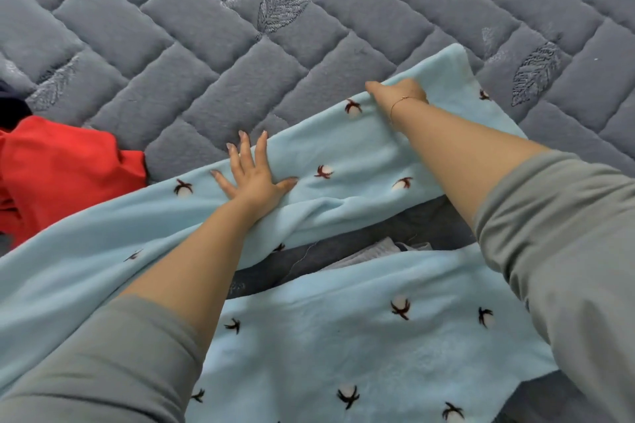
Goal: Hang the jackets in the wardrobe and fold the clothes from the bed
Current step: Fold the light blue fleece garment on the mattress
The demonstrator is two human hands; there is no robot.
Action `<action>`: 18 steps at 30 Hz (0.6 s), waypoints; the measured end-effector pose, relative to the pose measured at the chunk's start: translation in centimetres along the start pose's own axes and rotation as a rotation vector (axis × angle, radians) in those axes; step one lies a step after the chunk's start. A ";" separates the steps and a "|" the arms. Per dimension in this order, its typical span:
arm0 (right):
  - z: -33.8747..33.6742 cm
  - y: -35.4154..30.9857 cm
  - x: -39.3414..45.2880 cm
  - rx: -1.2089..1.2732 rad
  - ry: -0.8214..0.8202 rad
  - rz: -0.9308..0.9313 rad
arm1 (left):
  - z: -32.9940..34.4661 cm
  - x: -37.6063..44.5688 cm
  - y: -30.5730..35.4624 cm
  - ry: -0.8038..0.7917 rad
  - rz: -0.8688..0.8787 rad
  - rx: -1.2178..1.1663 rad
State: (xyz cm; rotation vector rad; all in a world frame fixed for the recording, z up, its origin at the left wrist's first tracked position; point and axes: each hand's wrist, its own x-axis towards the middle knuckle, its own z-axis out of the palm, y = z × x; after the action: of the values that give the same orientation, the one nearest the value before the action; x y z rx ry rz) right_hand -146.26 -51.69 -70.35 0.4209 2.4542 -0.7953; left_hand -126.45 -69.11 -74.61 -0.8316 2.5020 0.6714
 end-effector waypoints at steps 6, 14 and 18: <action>-0.2 2.0 -1.8 0.137 0.123 -0.057 | -0.3 -0.4 -0.4 0.088 0.025 -0.080; -6.1 10.8 -13.1 1.117 0.106 -0.143 | -6.0 -9.9 1.8 0.421 0.288 0.038; -10.3 15.7 -19.2 1.323 0.127 -0.069 | -6.3 -22.1 3.4 0.409 0.495 0.028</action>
State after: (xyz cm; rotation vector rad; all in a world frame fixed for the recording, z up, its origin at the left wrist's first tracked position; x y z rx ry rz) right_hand -127.68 -35.63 -59.50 0.8250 1.6872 -2.4003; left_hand -113.82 -60.60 -57.02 -0.3558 3.1259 0.6676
